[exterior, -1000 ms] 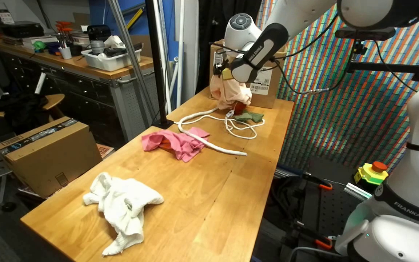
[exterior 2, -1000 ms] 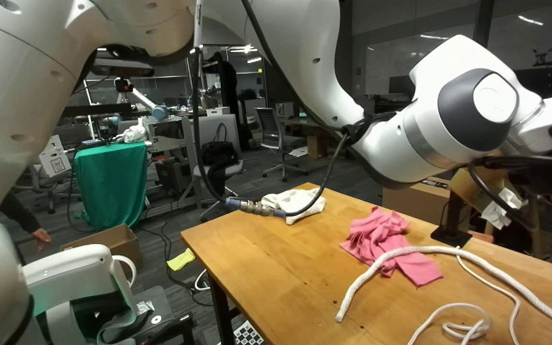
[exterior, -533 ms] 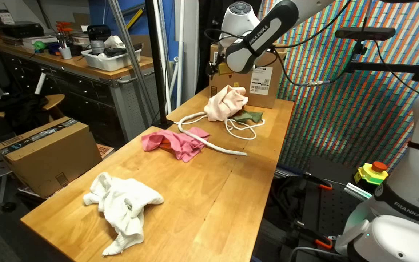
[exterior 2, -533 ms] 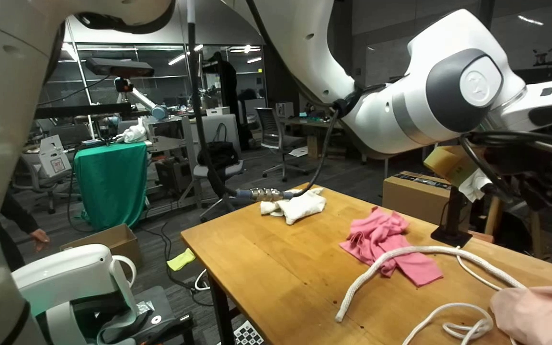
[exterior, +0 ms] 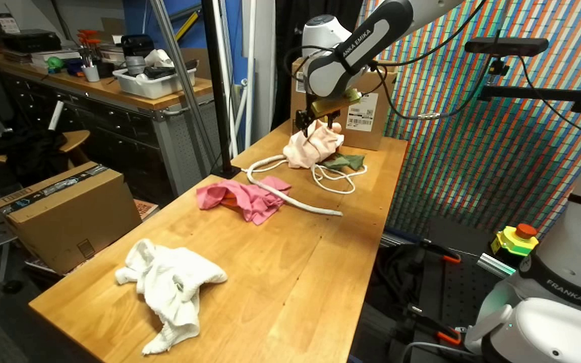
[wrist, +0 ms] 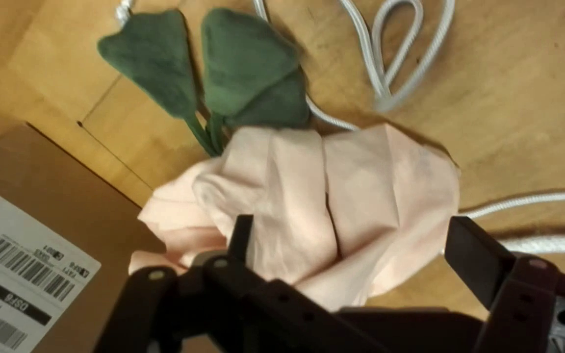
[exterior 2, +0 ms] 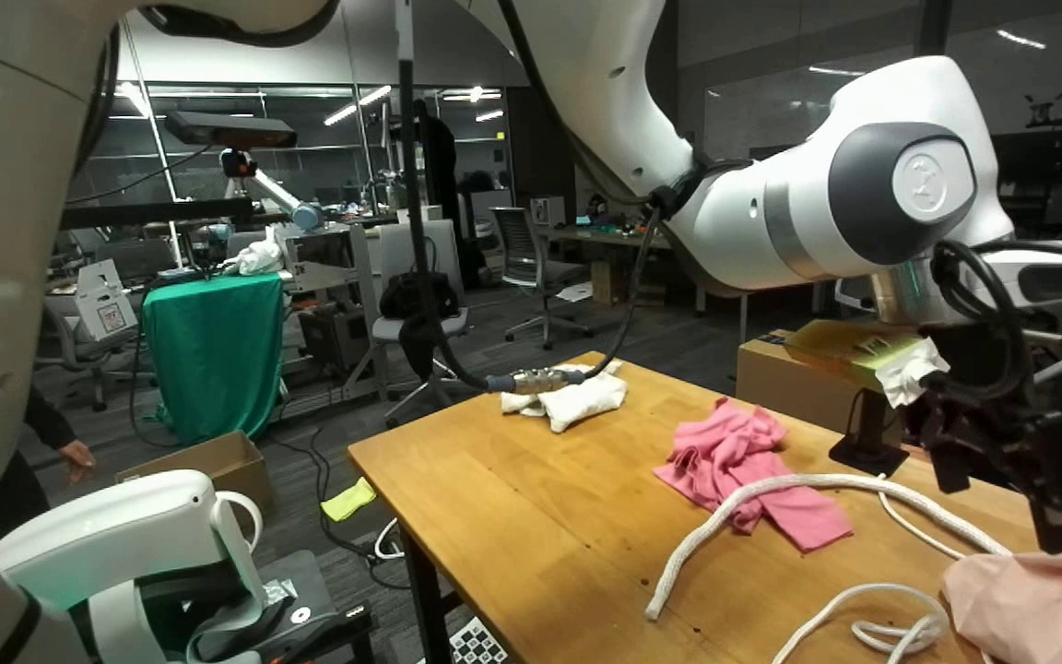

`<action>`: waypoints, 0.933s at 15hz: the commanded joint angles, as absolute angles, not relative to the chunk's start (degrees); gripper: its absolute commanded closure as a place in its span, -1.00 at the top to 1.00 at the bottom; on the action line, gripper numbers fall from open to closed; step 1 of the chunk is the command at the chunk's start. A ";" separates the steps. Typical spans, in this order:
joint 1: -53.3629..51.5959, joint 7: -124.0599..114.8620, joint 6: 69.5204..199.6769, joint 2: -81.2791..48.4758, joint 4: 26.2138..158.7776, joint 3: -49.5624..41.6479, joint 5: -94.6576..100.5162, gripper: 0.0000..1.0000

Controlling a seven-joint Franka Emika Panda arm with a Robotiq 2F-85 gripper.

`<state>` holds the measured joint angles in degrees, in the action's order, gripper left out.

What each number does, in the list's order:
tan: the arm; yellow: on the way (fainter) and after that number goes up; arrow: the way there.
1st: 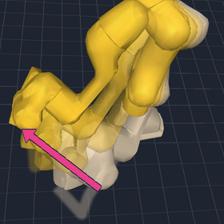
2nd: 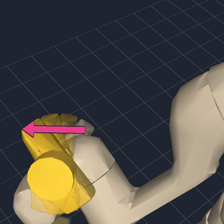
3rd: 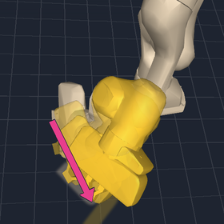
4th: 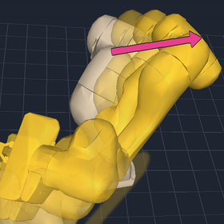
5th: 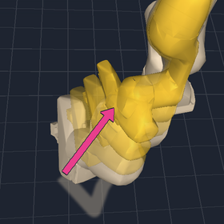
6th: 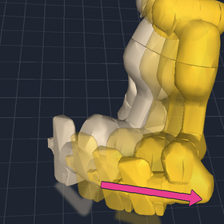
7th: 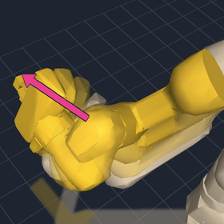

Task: Separate the things on the table

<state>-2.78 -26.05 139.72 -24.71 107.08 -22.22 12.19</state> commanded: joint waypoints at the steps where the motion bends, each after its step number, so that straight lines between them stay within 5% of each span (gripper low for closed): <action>1: 2.47 -19.58 132.64 -24.38 106.91 -18.29 11.32 1.00; 14: 11.83 -8.67 127.74 -30.51 105.56 -13.50 6.77 1.00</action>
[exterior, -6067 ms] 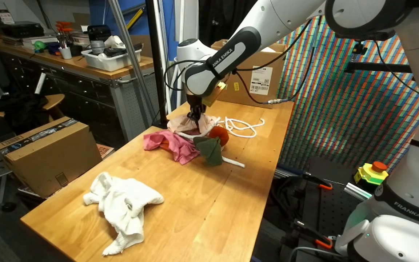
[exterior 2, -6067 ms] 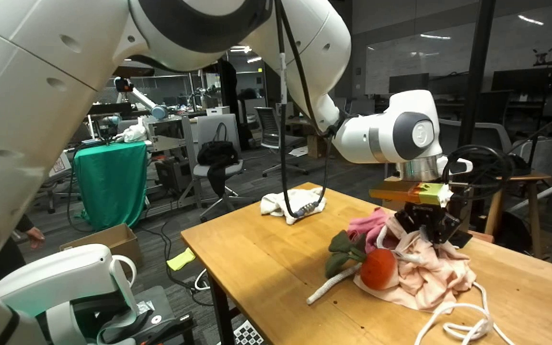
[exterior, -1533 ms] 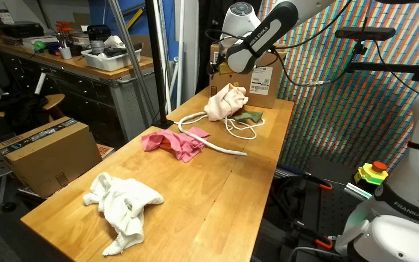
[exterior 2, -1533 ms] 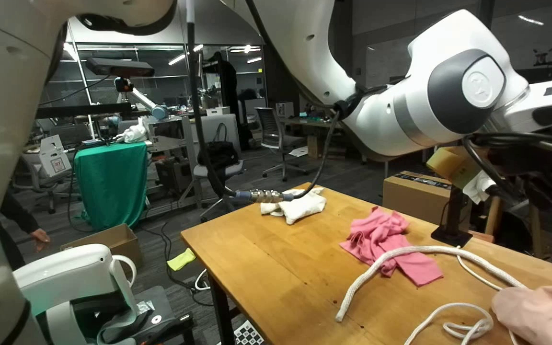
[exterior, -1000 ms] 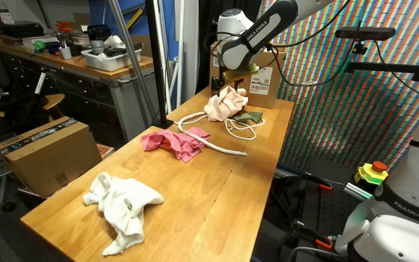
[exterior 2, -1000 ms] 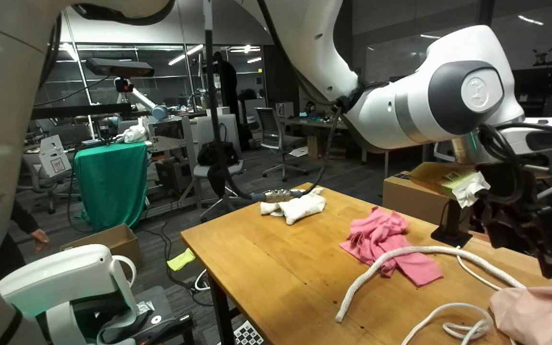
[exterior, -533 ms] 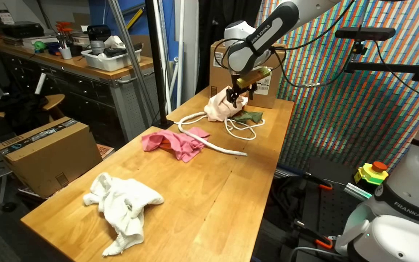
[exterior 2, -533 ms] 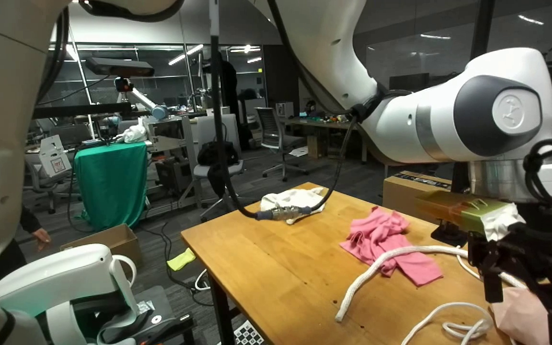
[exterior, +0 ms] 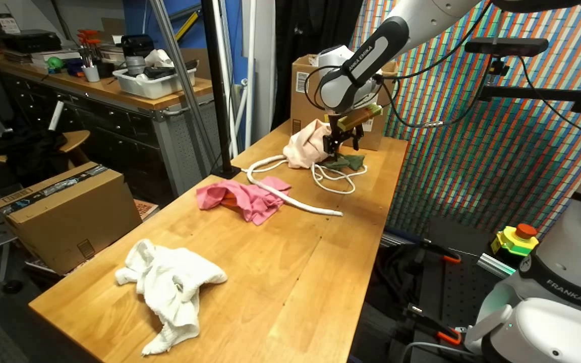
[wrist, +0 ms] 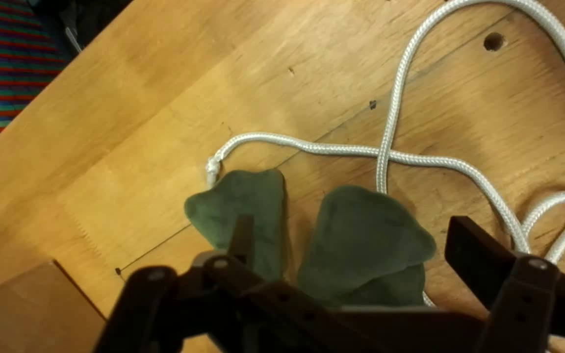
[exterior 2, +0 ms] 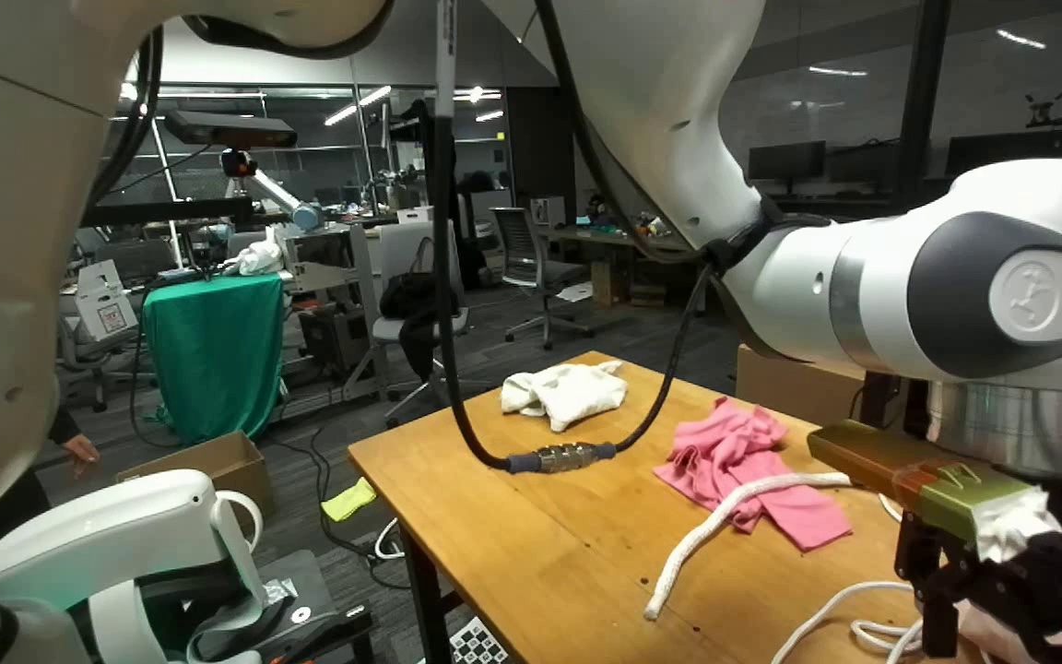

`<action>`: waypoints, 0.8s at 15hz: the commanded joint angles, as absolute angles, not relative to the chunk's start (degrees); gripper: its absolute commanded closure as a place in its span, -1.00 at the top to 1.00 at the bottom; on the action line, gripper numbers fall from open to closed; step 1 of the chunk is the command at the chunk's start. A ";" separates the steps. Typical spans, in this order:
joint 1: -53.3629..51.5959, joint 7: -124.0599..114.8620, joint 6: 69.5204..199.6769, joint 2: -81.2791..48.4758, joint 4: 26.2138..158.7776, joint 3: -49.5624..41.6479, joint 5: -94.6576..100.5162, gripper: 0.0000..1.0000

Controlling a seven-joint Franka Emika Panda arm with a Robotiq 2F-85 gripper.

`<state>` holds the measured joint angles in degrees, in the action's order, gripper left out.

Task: Separate the things on the table

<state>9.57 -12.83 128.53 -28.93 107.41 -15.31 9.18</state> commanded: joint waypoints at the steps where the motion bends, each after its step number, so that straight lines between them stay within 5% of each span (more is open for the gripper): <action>1: 12.32 -7.68 127.68 -31.15 105.23 -13.27 6.21 1.00; 12: 17.58 0.89 127.32 -36.31 100.82 -12.15 2.37 1.00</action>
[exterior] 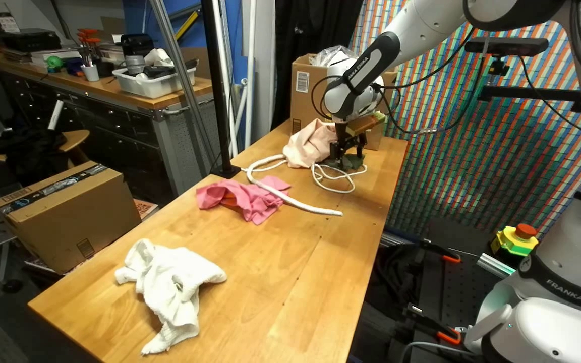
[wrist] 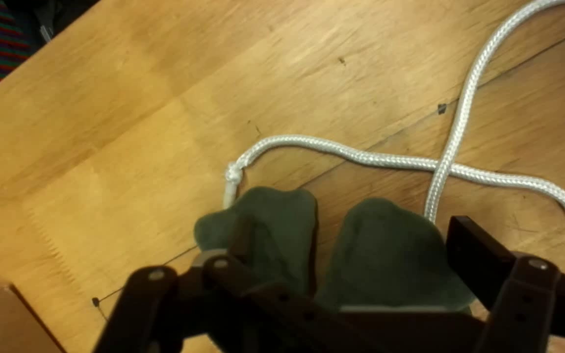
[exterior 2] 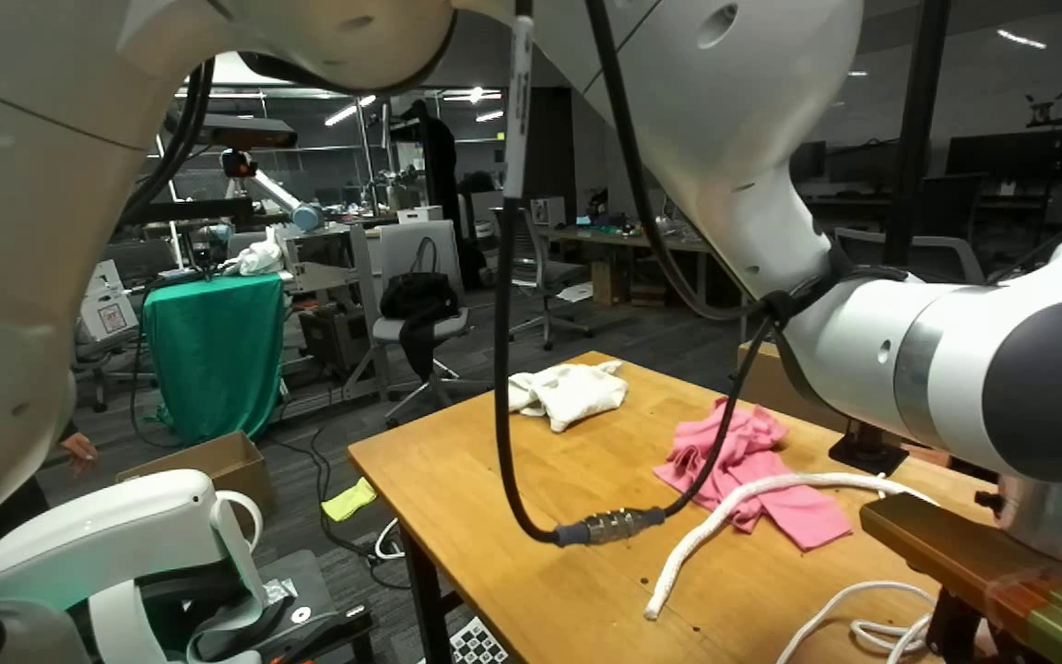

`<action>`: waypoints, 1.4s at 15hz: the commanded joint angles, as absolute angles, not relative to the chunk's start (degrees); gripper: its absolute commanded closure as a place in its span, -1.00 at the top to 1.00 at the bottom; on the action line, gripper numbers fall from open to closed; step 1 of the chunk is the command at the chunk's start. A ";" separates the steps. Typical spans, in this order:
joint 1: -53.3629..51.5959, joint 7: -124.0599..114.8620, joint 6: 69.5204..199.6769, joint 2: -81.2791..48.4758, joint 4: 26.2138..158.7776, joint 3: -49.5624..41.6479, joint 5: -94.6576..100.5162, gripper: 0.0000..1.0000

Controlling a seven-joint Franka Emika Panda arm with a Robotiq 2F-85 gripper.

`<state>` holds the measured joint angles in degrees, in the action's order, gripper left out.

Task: Separate the things on the table

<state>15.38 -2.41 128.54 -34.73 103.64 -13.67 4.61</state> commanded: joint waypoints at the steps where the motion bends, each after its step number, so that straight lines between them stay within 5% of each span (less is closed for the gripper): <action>1: 18.11 1.82 127.21 -36.88 100.24 -11.76 1.71 1.00; 10: 21.07 6.81 126.43 -41.87 94.70 -9.42 -2.32 1.00; 11: 21.33 7.35 125.82 -42.04 94.21 -9.35 -2.48 0.60; 14: 21.95 8.49 124.60 -42.13 93.19 -8.90 -3.63 0.18; 20: 23.02 10.57 123.37 -42.14 91.74 -8.23 -5.35 0.18; 21: 23.28 11.08 123.10 -42.32 91.49 -7.97 -5.79 -0.01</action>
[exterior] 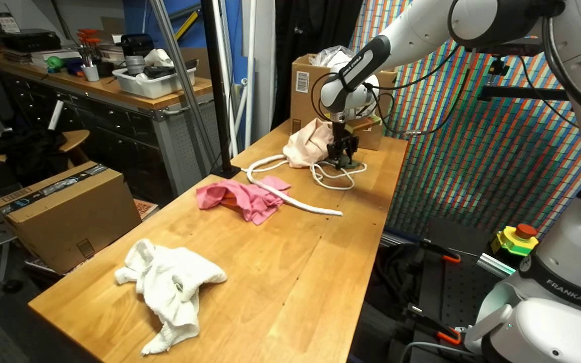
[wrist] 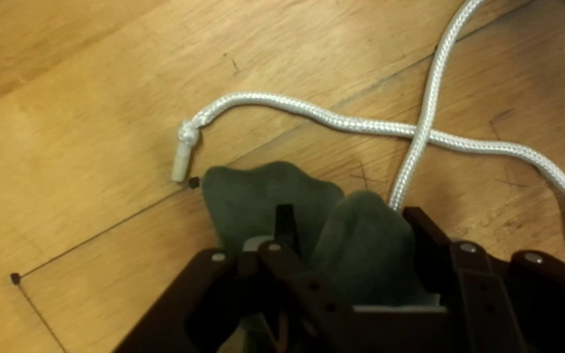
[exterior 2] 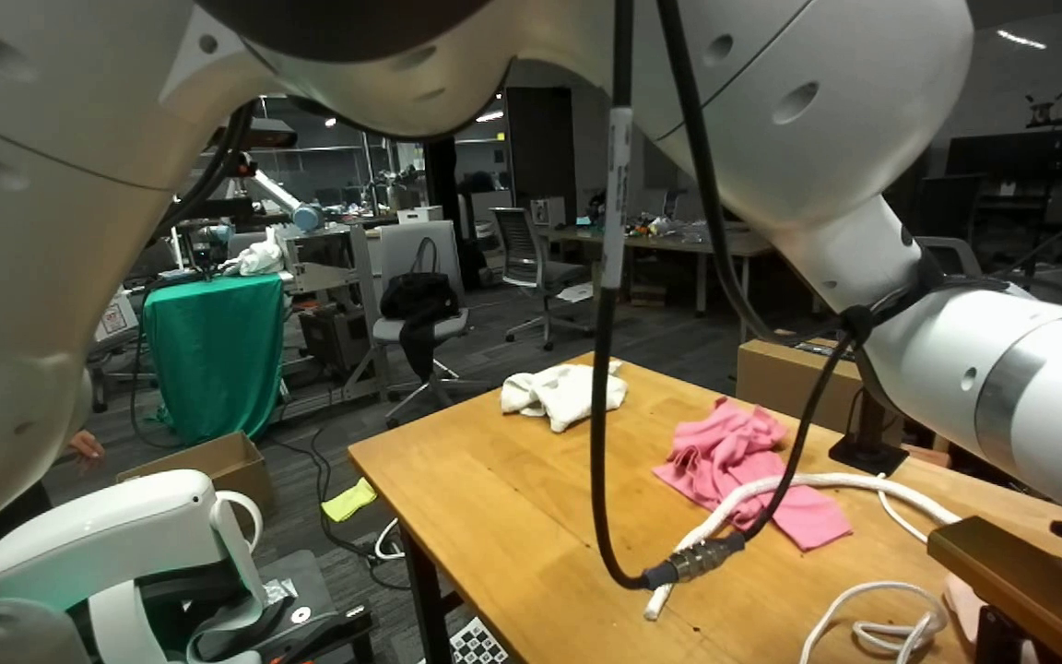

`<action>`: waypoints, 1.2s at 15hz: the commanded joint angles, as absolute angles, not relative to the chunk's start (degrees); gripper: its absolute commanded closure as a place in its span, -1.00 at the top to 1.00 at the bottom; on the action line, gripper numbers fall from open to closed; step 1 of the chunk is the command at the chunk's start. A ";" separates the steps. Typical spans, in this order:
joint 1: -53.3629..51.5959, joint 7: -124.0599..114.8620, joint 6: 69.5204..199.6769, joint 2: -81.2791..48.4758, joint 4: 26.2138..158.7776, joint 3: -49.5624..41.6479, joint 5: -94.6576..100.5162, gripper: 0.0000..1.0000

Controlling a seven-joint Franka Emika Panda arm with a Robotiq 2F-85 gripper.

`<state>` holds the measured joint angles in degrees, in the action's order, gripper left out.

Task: Separate the things on the table

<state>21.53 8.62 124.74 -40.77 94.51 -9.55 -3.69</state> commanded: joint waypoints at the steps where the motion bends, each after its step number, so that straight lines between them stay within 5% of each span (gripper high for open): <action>1: 23.42 11.35 122.91 -42.46 91.27 -7.82 -5.95 -0.26; 5: 24.06 13.10 123.19 -41.99 91.26 -7.38 -6.45 -0.85; 18: 21.93 18.47 133.73 -26.40 105.53 -6.64 -5.35 -0.87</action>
